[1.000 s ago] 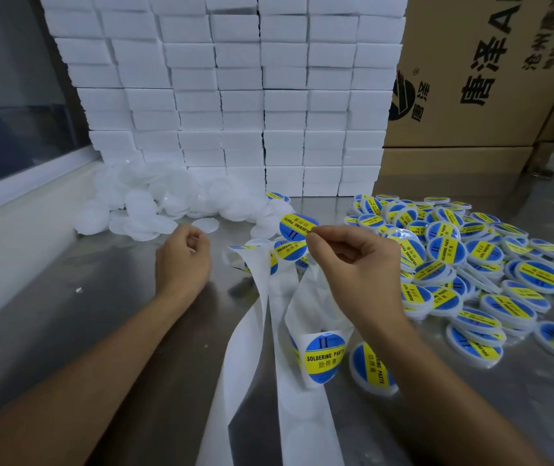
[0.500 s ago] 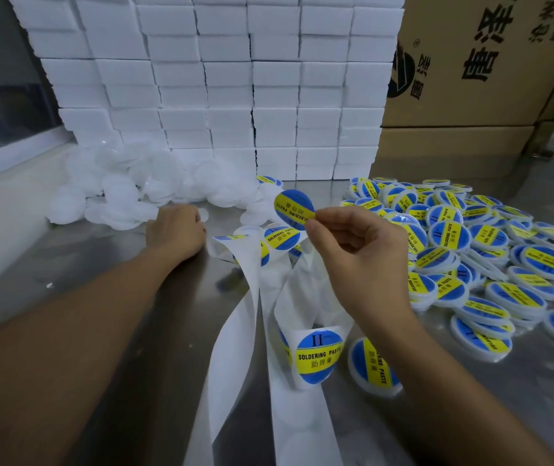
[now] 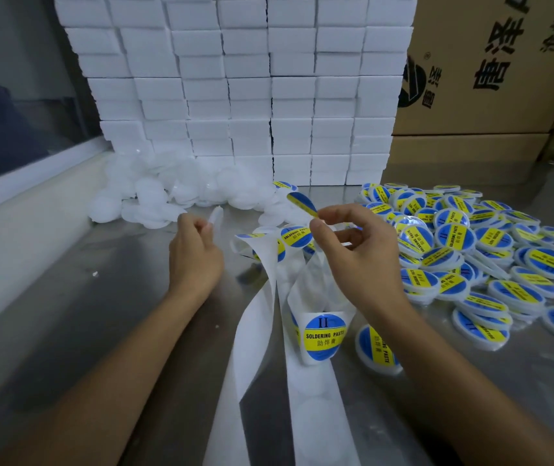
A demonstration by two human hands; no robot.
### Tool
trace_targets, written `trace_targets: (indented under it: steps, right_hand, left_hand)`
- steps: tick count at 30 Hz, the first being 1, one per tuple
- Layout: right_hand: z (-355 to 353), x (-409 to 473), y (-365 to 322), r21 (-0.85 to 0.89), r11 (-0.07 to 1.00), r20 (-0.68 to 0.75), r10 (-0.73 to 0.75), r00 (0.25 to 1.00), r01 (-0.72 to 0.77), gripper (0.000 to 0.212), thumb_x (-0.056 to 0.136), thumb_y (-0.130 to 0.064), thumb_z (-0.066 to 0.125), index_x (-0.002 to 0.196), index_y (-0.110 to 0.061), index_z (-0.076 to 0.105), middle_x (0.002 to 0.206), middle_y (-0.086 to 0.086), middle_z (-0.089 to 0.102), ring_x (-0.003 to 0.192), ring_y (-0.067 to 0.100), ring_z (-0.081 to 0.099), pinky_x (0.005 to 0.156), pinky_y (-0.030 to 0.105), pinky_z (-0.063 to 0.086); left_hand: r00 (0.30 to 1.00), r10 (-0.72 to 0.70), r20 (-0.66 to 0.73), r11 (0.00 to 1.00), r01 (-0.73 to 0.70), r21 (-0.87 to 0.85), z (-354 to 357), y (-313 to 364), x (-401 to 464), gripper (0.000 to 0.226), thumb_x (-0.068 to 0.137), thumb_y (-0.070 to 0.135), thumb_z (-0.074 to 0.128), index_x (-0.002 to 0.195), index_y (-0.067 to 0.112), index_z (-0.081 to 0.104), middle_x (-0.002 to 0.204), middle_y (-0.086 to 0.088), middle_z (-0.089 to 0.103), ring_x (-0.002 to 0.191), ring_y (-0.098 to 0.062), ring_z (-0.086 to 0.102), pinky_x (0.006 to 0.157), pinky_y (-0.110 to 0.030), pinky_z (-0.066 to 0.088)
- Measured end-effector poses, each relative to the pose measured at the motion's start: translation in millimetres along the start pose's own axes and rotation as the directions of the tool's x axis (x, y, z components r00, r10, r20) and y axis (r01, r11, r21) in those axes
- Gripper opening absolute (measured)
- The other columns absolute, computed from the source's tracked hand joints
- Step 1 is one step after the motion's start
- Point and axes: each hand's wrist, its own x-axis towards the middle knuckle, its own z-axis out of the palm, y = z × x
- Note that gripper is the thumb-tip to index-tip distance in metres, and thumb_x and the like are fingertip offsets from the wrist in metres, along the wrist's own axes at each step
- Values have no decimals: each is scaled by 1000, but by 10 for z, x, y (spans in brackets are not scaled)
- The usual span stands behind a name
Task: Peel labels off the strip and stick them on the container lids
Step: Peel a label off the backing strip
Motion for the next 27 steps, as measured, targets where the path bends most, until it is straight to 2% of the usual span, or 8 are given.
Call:
trace_targets:
  steps: [2,4,7,10,17,19,22,27]
  right_hand:
    - [0,-1,-19,-3,1000,2,3,1000,-3,10,86,-25,71,95,-27,68,89,-9,68,72,5,66,60,16,51]
    - [2,-2,-38,2,1000,18,10,1000,-10,16,85,-26,72,100,-26,66,85,-11,68,74,4,66,61,16,53]
    - [6,-15,-58,24,999,62,32,998,-34,26,84,-27,74,107,-27,62,86,-9,71,78,7,68,65,21,57]
    - [17,-35,-73,85,995,132,41,990,-53,34,81,-24,78,108,-29,59,87,-8,73,78,10,71,67,25,58]
    - [27,-31,-61,159,984,185,44,982,-74,35,78,-10,80,105,-24,63,77,6,74,71,19,72,73,33,61]
    - [18,-22,-55,164,985,155,36,987,-62,33,78,-8,79,103,-22,63,78,8,74,71,20,72,72,32,61]
    - [16,-21,-53,167,984,146,40,989,-64,30,79,-8,78,102,-20,63,80,10,74,70,21,72,70,33,60]
    - [3,-3,-60,45,999,14,17,1000,-18,9,84,-18,74,86,-24,68,86,-4,71,70,3,68,61,19,56]
  left_hand:
    - [998,14,-56,991,-21,-130,-106,119,-121,10,100,21,39,91,23,40,77,12,51,77,-22,55,65,-34,36]
    - [999,10,-52,968,-23,-252,-172,263,-228,16,101,24,38,86,30,40,78,6,56,71,-16,60,63,-34,41]
    - [998,-46,38,906,57,-420,-213,464,-398,23,103,24,38,82,33,44,71,-6,63,50,-3,55,55,-27,40]
    - [985,-70,160,820,148,-553,-223,604,-561,22,104,20,39,84,23,49,53,3,62,46,-6,56,44,-18,42]
    - [944,-95,315,715,285,-638,-273,715,-677,13,99,18,51,90,15,59,64,-2,68,58,-14,64,48,-22,49]
    - [918,-95,385,644,351,-679,-305,727,-664,5,94,10,59,92,13,63,70,0,73,63,-13,66,54,-22,53]
    - [896,-80,436,571,400,-717,-326,714,-644,13,88,-3,63,94,9,64,77,-3,75,66,-15,70,64,-23,58]
    - [883,-138,449,486,456,-746,-344,676,-614,13,82,-4,67,92,5,67,82,-9,76,74,-19,73,65,-22,57]
